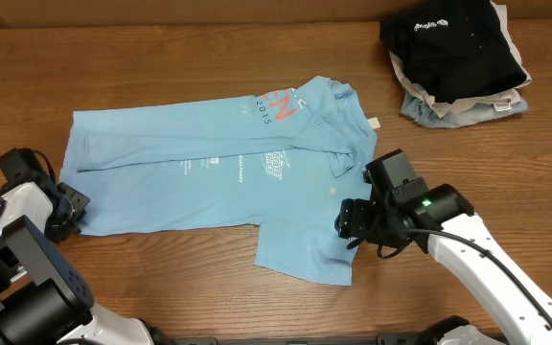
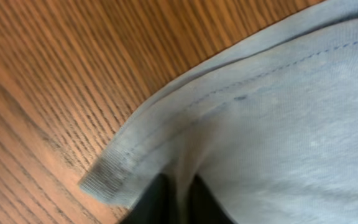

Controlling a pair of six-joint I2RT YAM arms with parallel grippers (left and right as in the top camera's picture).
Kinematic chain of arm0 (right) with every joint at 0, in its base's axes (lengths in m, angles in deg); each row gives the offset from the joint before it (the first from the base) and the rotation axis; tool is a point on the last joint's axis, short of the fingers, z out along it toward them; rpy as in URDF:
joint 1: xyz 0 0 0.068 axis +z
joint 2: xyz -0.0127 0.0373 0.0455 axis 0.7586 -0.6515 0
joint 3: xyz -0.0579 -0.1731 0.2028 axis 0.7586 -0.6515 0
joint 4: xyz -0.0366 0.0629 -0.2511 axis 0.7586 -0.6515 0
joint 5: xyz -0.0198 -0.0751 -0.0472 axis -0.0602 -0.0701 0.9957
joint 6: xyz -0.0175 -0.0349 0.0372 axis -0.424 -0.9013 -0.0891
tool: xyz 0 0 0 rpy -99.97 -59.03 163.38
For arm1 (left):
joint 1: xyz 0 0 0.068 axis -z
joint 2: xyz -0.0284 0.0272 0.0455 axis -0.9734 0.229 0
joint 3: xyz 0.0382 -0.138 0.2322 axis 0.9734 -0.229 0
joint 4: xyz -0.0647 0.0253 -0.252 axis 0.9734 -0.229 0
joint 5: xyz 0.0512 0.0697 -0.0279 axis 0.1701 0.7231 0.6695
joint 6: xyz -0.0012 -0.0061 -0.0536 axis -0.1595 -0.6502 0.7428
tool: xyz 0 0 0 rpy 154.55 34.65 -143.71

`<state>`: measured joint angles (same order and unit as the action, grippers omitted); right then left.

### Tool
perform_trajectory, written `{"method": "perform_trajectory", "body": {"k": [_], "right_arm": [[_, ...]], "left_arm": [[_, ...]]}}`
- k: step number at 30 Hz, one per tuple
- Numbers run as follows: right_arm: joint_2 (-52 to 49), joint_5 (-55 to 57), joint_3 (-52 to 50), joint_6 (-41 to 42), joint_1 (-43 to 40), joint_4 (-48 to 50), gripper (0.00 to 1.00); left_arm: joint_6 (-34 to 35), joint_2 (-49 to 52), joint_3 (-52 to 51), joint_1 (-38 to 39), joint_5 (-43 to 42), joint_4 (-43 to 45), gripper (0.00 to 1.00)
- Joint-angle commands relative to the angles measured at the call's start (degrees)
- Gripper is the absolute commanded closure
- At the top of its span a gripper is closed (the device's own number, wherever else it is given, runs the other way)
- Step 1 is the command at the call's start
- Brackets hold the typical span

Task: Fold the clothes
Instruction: 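Grasp the shirt's bottom-left and bottom-right corners with both grippers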

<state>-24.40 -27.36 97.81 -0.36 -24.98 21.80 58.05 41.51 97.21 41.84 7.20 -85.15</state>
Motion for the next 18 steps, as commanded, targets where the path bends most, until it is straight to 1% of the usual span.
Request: {"method": "perform_trajectory", "body": {"k": [1,6,12,14,17,18], "right_arm": [[-2.01,-2.49,-2.56,1.49,0.02,1.92,0.25],[-4.79,-4.24,-4.55,1.46,0.02,6.14,0.27],[-10.10,-4.26,-4.72,1.42,0.35,8.00,0.32],[-11.93,-4.22,-4.72,1.20,0.79,7.30,0.37],[-13.27,-4.26,-4.72,1.25,1.75,5.46,0.43],[-13.31,-4.26,-4.72,1.25,2.16,4.74,0.43]], "left_arm": [[0.20,4.15,-1.95,-1.07,2.10,-0.48,0.96],[0.20,4.15,-1.95,-1.05,1.42,-0.74,0.96],[0.17,4.15,-1.95,-1.05,-0.63,-0.72,0.96],[0.17,4.15,-1.95,-1.05,-1.01,-0.74,0.96],[0.17,4.15,-1.95,-1.05,-1.38,-0.90,0.96],[0.17,4.15,-1.95,-1.05,-1.38,-0.98,0.96]]}}
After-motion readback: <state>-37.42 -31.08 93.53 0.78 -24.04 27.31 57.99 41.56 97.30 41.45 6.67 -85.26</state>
